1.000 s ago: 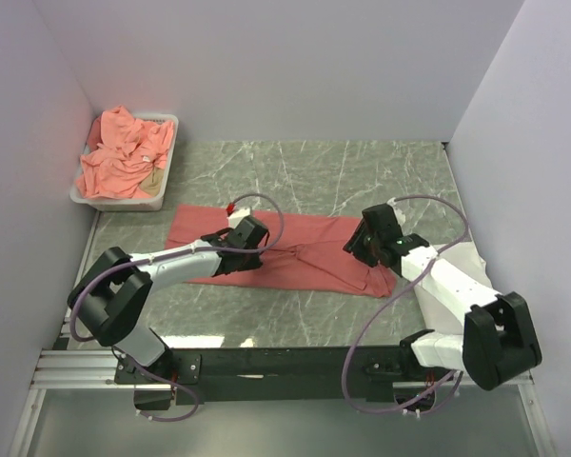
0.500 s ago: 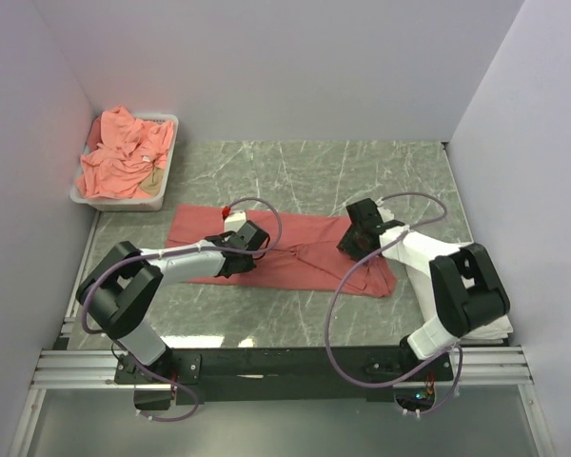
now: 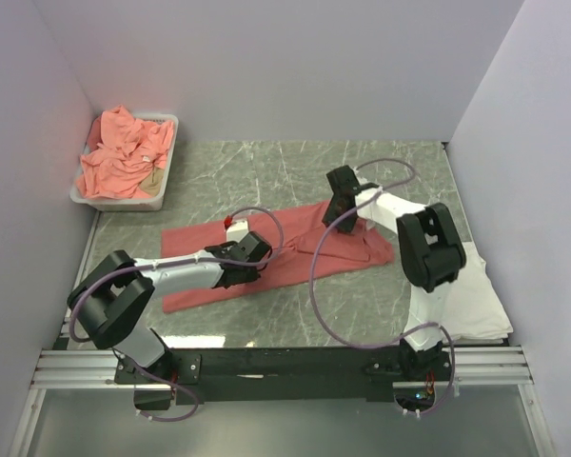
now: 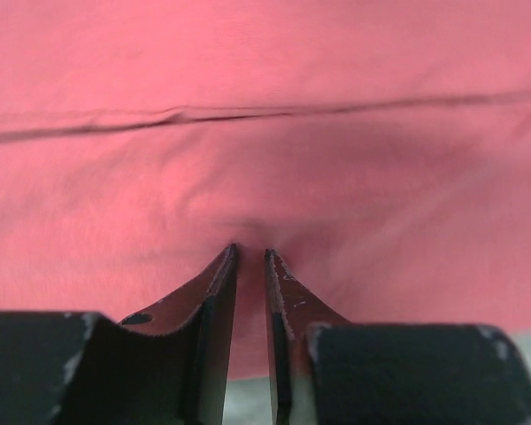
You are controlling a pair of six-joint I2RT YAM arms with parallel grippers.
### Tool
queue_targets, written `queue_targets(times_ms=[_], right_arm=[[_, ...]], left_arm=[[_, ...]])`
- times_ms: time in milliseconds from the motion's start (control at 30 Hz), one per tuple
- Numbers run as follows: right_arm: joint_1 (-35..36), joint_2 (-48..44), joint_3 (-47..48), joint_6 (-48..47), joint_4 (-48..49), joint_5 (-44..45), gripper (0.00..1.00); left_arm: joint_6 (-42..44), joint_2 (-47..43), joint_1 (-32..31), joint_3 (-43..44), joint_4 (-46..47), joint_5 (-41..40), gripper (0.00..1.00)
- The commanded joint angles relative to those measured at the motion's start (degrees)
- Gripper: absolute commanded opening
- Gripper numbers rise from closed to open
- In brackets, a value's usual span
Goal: Fold and stack the t-shirts
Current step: Fold the tshirt
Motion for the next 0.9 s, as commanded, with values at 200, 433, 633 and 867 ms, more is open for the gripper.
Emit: queue_targets(times_ms=[200,433,633,867], right_arm=[[0.3,18.2,30.2,-11.0,-13.1,-3.1,0.49],[0.2,32.6,53.0,-17.7,-18.8,-8.3,0.49],[-1.0,37.1,63.4,-20.6,-18.7,-11.0,0.5],[-2.7,26.6,61.7,-18.4,-16.3,-11.0,0.56]], left_arm=[[-12.7,-1.9,-4.3,-2.5,7.1,18.9,0.25],[-16.5,6.3,-5.0,5.8,16.1,25.8,0.26],[-12.9,12.1,-4.6,17.4,17.0,28.2,0.29],[-4.3,5.5,-1.1,17.7,9.5,25.7,0.39]])
